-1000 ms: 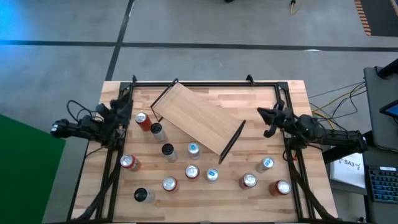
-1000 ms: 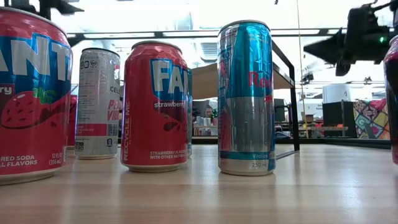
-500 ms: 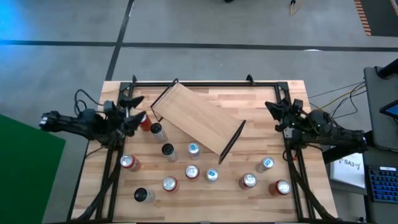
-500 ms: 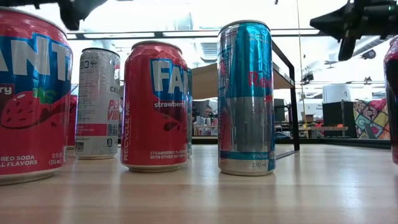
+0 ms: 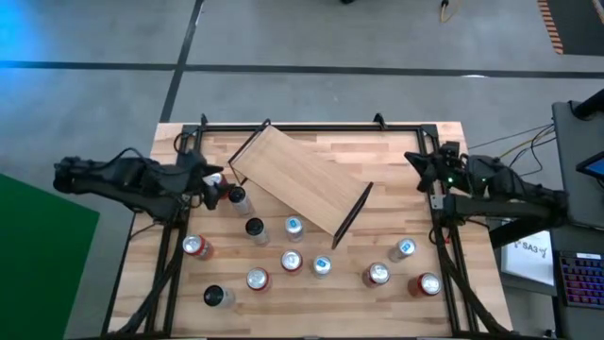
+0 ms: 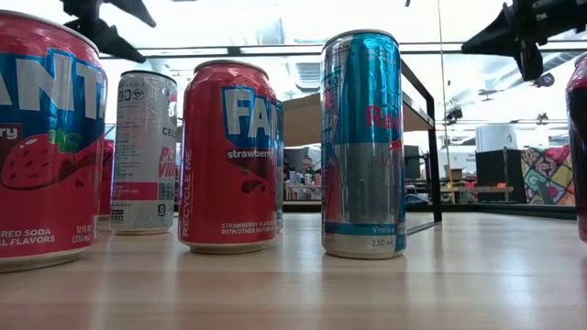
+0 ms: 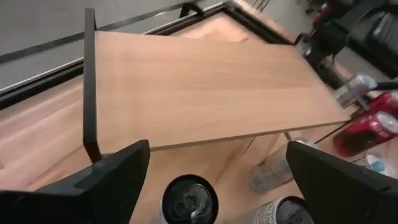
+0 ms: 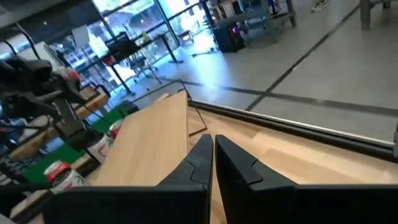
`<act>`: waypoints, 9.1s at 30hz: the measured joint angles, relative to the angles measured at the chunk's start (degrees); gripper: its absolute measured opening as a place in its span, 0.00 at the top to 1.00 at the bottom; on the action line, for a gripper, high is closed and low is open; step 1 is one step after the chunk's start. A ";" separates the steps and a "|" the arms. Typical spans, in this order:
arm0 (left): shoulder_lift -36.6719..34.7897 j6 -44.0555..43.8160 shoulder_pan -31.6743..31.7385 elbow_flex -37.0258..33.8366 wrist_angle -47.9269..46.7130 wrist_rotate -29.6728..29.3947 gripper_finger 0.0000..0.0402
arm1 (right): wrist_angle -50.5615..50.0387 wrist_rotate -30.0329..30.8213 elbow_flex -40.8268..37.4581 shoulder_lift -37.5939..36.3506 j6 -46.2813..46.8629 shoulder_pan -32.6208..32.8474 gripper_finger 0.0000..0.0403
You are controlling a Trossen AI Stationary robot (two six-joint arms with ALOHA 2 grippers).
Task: Place canned beverage on shelf
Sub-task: Put the white/pink soda can on the shelf
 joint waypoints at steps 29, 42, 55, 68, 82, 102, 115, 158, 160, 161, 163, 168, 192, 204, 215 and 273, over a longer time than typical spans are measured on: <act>11.80 6.15 0.00 12.03 -11.96 6.08 0.09 | 0.98 1.49 0.48 9.38 0.44 0.00 0.98; 17.91 7.76 0.00 12.41 -15.69 7.16 0.09 | 0.96 1.44 0.45 9.38 0.40 0.00 0.98; 19.05 -14.12 0.07 12.41 -18.93 9.65 0.09 | 0.96 1.46 0.43 9.38 0.30 0.00 0.98; 21.51 -12.02 0.07 12.41 -18.91 8.77 0.09 | 0.96 1.44 0.43 9.38 0.31 0.00 0.98; 25.93 -13.15 0.70 12.41 -20.11 7.07 0.09 | 0.96 1.35 0.41 9.38 0.36 0.00 0.98; 32.43 -13.46 1.20 12.38 -22.82 4.70 0.09 | 0.96 0.94 0.41 10.14 0.49 0.00 0.98; 35.78 -13.48 1.31 11.94 -22.81 4.25 0.09 | 0.96 0.94 0.41 10.14 0.49 0.00 0.98; 30.97 -12.95 1.31 9.59 -22.31 4.80 0.39 | 0.96 0.94 0.41 10.14 0.51 0.01 0.98; 29.23 -12.65 1.31 9.61 -22.27 4.99 0.39 | 0.97 0.94 0.41 10.14 0.50 0.01 0.98; 28.40 -12.59 1.31 9.61 -22.30 5.10 0.39 | 0.96 0.94 0.41 10.14 0.51 0.00 0.98; 26.75 -12.56 1.31 9.61 -22.27 5.28 0.39 | 0.96 0.94 0.41 10.14 0.49 0.00 0.98; 22.31 -12.16 1.31 9.65 -22.26 5.89 0.39 | 0.97 0.94 0.41 10.14 0.49 0.01 0.98; 22.58 -2.16 1.29 31.80 -33.49 7.04 0.39 | 0.97 0.96 0.41 10.14 0.30 0.00 0.98; 32.75 12.29 1.29 48.42 -33.49 8.40 0.39 | 0.98 0.96 0.41 10.14 0.31 0.01 0.98; 42.63 43.03 1.72 60.43 -33.53 11.42 0.39 | 0.98 0.96 0.41 10.14 0.31 0.02 0.98; 60.25 76.61 19.23 68.67 -33.05 31.05 0.25 | 0.30 0.94 0.41 10.14 -1.04 0.02 0.98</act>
